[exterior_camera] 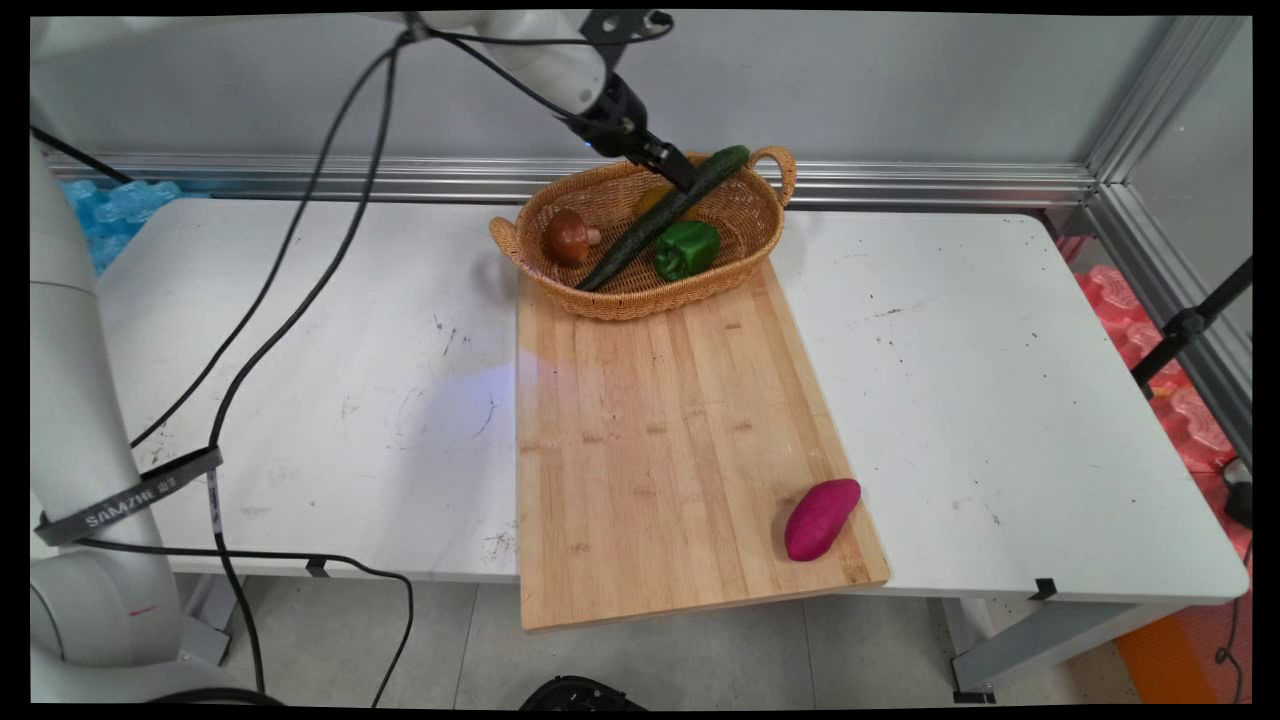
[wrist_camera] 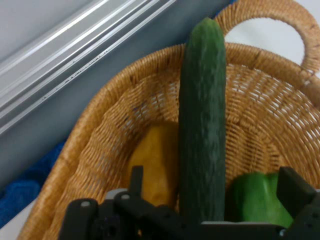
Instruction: Pick up the cucumber from the vegetable basket
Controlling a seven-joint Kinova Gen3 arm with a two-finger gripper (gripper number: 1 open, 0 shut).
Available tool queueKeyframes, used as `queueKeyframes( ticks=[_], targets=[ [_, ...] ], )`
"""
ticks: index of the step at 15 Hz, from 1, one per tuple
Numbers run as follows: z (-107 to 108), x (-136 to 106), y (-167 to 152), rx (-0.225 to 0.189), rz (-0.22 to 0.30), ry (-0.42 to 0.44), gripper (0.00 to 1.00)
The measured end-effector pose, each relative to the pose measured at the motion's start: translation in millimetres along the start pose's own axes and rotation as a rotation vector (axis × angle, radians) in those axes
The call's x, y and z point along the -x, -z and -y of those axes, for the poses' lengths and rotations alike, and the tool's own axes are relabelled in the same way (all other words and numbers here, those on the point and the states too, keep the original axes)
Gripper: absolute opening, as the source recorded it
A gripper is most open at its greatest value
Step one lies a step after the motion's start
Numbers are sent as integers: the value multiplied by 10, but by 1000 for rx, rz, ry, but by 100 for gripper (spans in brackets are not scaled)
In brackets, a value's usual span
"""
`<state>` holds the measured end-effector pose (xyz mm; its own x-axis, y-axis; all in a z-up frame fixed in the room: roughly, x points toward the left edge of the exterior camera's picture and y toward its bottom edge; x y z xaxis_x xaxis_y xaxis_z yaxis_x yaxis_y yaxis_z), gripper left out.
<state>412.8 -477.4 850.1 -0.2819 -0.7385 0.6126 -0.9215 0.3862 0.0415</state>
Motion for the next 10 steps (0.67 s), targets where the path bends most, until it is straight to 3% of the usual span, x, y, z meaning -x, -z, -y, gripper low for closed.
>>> queueKeyframes(
  ticks=[10],
  targets=[
    [-169,-117,-581,-21,39,-6,100]
  ],
)
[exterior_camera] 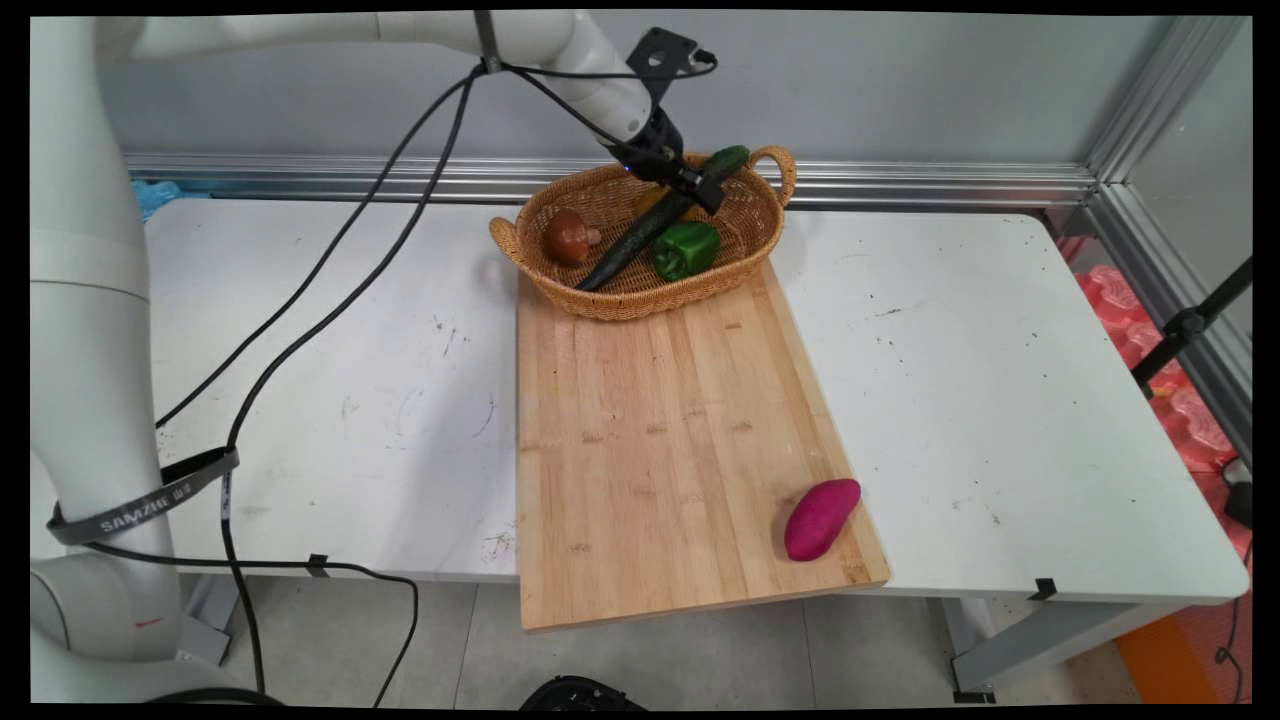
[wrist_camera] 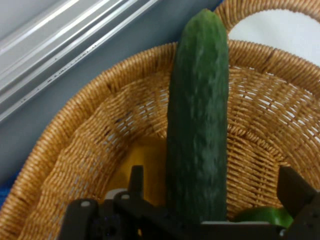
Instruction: Pick up the cucumber from the vegetable basket, then place the picked object on the cutting board
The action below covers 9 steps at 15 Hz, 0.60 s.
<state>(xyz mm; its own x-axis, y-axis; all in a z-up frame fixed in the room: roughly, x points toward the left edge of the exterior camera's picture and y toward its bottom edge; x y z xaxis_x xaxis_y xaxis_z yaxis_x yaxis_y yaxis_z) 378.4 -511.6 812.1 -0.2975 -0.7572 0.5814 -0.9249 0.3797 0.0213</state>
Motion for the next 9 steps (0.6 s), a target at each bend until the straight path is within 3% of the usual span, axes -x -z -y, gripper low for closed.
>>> queueKeyframes(
  ticks=[2,3,9],
  targets=[
    [-23,-2,-45,-4,9,-12,100],
    [-29,0,-53,-6,11,-17,0],
    [-62,-7,-15,-10,15,-49,0]
  ],
)
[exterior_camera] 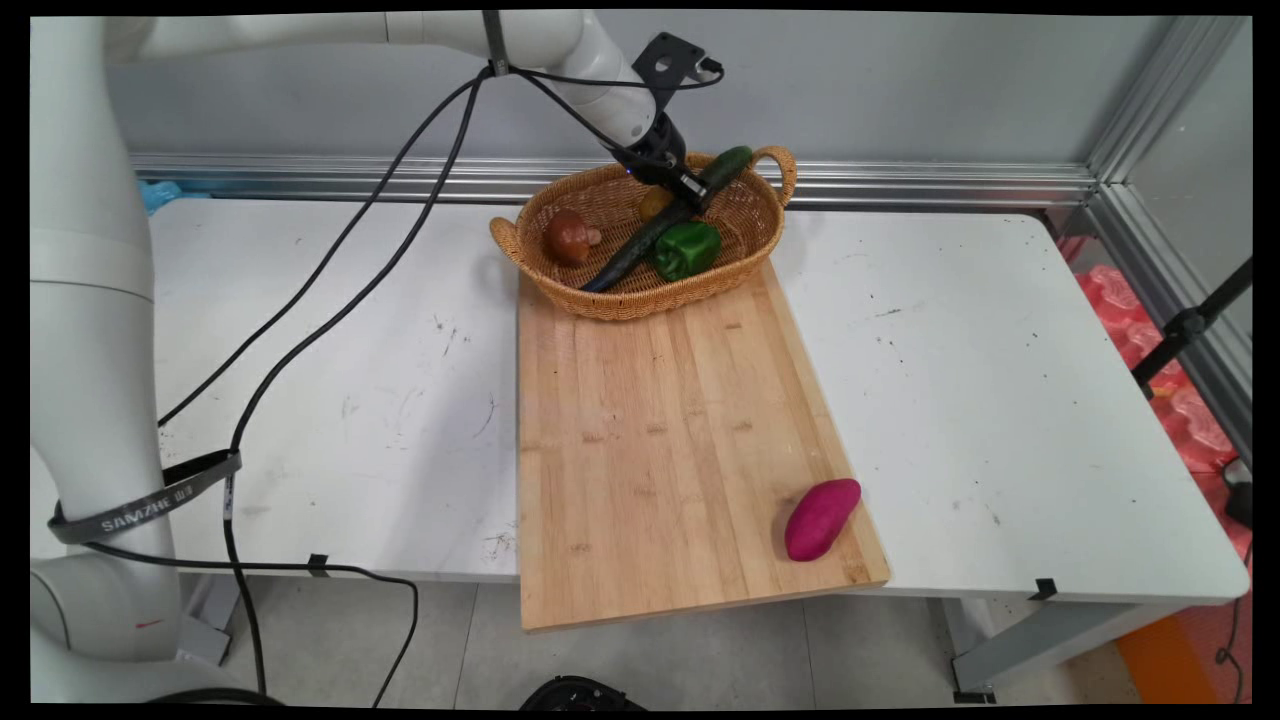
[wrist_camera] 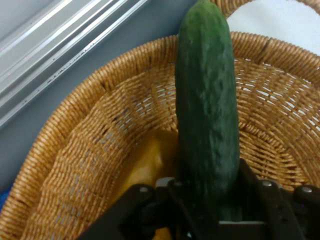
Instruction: Place the picked object on the cutting board
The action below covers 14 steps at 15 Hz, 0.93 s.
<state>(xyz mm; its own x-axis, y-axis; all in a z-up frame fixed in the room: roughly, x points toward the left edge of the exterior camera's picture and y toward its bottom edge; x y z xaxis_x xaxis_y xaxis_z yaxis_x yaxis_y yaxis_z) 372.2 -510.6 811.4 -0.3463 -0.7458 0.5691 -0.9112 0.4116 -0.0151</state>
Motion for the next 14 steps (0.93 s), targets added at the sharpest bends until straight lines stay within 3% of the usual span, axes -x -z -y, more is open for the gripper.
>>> queueKeyframes(
  ticks=[6,11,14],
  targets=[
    [-13,-101,142,-2,-21,-31,0],
    [-76,-196,490,-2,-47,-56,0],
    [-177,-261,719,21,-69,-69,0]
  ],
)
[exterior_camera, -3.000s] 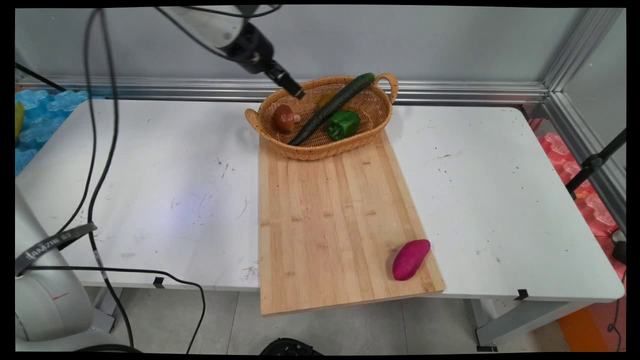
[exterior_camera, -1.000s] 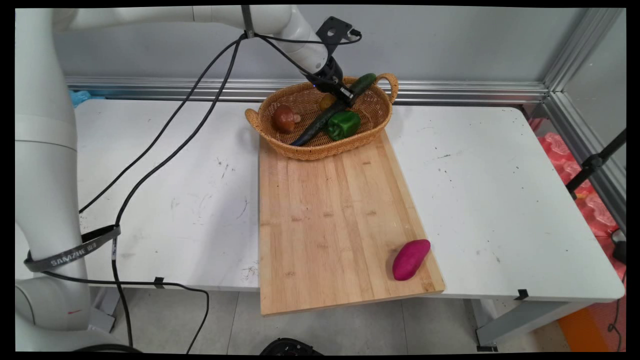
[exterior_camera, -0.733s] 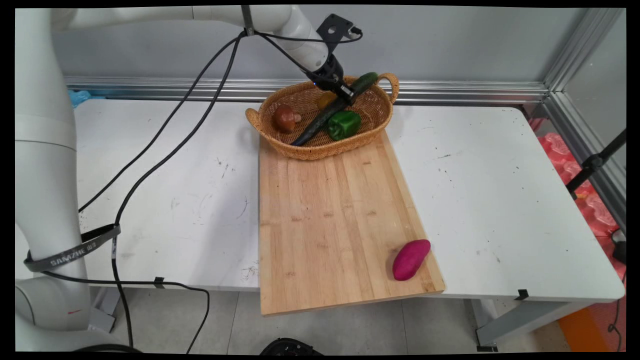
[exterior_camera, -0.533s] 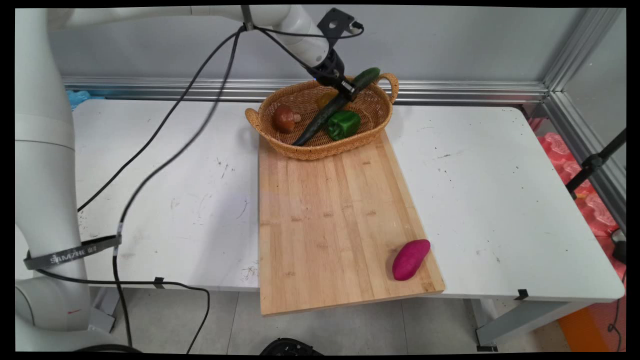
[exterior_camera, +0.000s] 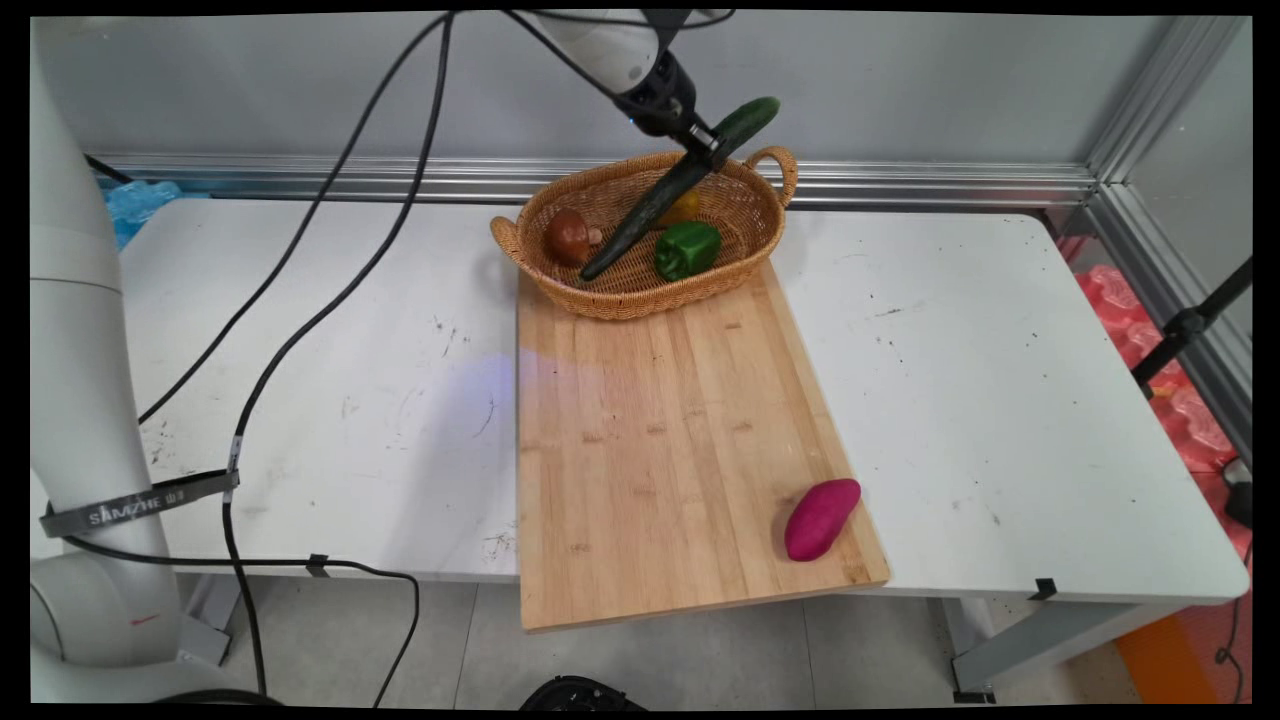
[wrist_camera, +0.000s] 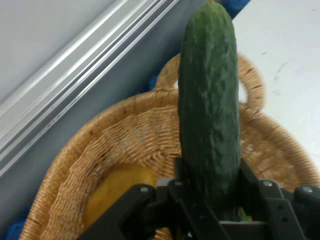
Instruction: Place the picked object on the cutting board
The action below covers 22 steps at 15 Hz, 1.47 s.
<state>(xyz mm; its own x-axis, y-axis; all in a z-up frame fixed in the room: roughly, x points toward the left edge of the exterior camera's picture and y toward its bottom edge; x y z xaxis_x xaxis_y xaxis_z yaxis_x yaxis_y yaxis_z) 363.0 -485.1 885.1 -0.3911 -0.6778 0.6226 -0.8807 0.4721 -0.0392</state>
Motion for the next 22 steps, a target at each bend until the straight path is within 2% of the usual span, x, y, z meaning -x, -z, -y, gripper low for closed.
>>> queueKeyframes(
  ticks=[6,13,18,22],
  targets=[
    [-283,-58,458,69,-9,-60,0],
    [-652,216,807,145,67,-186,0],
    [-815,449,840,163,120,-249,0],
    [-972,675,696,167,170,-263,0]
  ],
)
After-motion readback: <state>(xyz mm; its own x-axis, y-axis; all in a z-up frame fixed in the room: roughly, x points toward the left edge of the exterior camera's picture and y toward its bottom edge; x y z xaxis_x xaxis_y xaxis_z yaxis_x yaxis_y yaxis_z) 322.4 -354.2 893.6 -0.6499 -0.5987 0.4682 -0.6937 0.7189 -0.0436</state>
